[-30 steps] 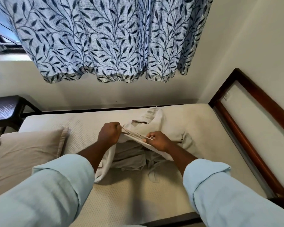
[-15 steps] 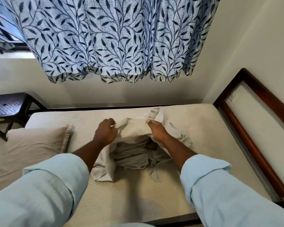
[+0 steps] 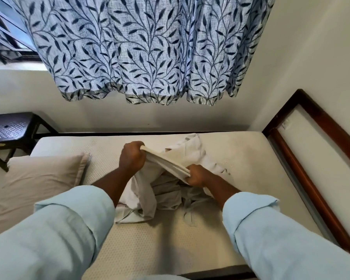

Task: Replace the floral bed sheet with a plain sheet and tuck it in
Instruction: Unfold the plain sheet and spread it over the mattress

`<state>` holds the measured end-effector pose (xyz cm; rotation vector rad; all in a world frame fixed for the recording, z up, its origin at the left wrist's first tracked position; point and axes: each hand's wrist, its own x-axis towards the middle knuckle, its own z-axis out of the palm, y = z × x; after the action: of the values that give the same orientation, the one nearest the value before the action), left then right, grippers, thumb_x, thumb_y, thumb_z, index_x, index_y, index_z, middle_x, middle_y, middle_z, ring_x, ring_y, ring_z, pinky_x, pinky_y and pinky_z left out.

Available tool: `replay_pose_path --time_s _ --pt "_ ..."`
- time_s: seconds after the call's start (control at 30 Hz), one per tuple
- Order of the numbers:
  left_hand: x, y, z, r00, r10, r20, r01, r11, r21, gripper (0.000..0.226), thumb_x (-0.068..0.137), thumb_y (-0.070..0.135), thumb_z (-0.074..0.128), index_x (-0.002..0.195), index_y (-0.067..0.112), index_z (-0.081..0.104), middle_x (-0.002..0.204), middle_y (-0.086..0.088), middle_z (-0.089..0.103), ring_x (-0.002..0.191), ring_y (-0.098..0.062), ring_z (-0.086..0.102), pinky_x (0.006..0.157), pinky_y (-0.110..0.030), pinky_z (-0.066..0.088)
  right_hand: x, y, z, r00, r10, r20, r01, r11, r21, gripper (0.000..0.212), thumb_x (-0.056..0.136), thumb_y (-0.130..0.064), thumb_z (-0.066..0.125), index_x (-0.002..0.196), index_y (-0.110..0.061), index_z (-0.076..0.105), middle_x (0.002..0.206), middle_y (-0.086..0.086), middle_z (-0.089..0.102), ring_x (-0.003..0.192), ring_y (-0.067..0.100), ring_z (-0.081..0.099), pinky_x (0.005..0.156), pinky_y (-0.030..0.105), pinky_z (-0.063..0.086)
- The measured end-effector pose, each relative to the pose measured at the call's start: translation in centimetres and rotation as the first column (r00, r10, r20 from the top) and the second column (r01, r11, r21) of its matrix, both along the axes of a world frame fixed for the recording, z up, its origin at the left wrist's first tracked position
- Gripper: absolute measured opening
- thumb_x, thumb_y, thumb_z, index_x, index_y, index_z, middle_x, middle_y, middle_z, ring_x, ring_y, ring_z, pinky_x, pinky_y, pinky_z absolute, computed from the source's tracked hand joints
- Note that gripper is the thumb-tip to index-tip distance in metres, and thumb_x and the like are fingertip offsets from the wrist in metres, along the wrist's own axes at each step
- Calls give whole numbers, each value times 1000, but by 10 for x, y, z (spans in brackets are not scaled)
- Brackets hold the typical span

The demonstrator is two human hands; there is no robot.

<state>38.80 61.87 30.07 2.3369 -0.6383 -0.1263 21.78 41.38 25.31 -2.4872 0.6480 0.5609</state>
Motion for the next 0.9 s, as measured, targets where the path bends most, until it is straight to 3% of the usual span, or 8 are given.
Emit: replay_pose_path --time_s 0.1,0.23,0.3,0.37,0.47,0.6,0.73,0.9 --pt "7 14 6 955 290 -67 -295 953 -68 31 87 5 56 112 7 73 116 -19 71 108 -39 65 92 -35 50 -10 -2 -8 995 -46 93 59 989 -136 42 94 -38 61 134 -24 60 129 7 67 119 31 61 102 40 44" --pt "30 43 10 704 665 -250 -693 720 -38 38 89 8 50 119 12 72 125 -20 67 118 -40 60 102 -41 47 -31 -18 -23 968 -249 -19 232 925 -300 46 99 -35 49 145 -37 48 143 0 57 133 27 51 115 51 22" --pt "41 59 6 572 759 -310 -795 606 15 39 90 9 50 122 11 71 126 -19 68 120 -38 61 102 -41 47 -34 -27 -34 912 -408 -28 394 895 -209 48 101 -35 44 148 -37 45 149 0 52 137 29 47 116 51 21" --pt "42 68 -12 537 777 -328 -796 595 107 37 92 15 54 125 6 68 127 -20 67 119 -38 61 103 -41 48 -29 -30 -37 769 -634 82 627 773 96 47 103 -28 44 149 -25 48 154 6 48 139 32 45 118 44 28" --pt "25 71 -43 693 648 -317 -588 761 272 47 86 34 63 124 8 61 126 -21 62 116 -41 58 98 -49 51 -11 -23 -18 572 -799 186 686 590 427 44 103 -10 45 146 -8 53 151 11 51 137 32 49 111 31 36" --pt "-10 38 -49 945 217 -243 -116 921 372 71 75 38 80 136 24 47 137 -9 50 128 -33 47 101 -51 44 12 -11 1 692 -685 229 530 697 483 43 97 -12 48 138 -12 61 133 15 65 101 23 58 81 27 45" --pt "-40 -7 -44 923 -244 -298 304 936 175 81 67 50 86 136 28 51 128 2 62 117 -21 57 96 -43 49 31 17 22 858 -468 211 305 796 523 26 96 -7 54 114 -10 72 106 11 70 86 20 64 62 18 51" --pt "-51 -37 -30 909 -348 -229 376 922 90 19 95 14 55 105 6 69 105 -14 72 96 -30 66 75 -27 42 34 23 23 908 -338 247 159 824 543 12 89 -20 75 99 -13 71 99 12 72 86 18 64 78 35 53"
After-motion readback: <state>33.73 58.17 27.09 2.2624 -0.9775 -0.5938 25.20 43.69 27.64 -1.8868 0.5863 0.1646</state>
